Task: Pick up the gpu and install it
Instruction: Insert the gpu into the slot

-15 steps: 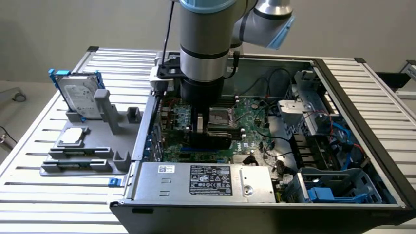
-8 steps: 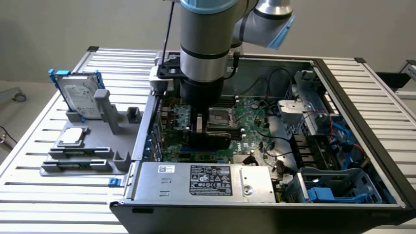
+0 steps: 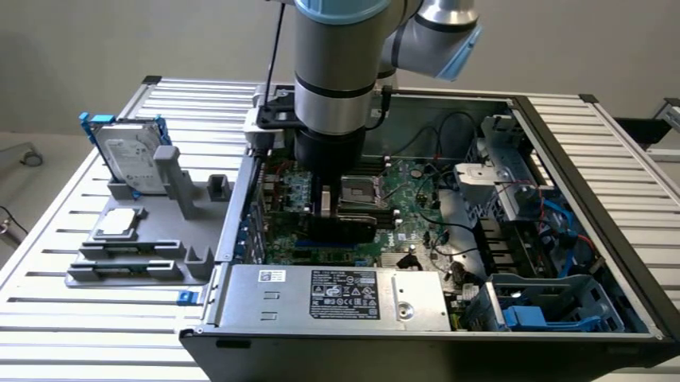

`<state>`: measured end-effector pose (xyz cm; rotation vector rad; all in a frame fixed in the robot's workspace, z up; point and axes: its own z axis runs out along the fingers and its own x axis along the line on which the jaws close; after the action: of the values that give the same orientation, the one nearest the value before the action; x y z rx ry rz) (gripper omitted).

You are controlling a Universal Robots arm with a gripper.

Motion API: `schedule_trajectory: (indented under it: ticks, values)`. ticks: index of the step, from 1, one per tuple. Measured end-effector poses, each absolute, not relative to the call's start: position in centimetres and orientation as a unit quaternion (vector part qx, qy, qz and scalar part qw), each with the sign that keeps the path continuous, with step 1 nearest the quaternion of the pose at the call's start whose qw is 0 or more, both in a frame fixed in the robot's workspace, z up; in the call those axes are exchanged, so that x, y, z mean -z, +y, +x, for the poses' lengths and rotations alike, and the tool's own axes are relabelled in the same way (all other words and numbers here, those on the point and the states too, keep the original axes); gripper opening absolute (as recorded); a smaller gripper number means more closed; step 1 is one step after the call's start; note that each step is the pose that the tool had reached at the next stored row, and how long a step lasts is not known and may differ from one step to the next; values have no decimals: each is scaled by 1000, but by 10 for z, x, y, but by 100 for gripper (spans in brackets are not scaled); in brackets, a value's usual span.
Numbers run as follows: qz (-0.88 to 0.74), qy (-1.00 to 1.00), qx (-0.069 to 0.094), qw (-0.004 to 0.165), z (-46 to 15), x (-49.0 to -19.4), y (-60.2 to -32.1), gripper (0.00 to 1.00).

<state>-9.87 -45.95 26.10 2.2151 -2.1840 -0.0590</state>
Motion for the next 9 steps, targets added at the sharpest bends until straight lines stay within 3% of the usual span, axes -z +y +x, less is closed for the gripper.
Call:
schedule_trajectory:
  ticks: [9]
  values:
    - [712,-702,19,15,-99,-258,-460,26]
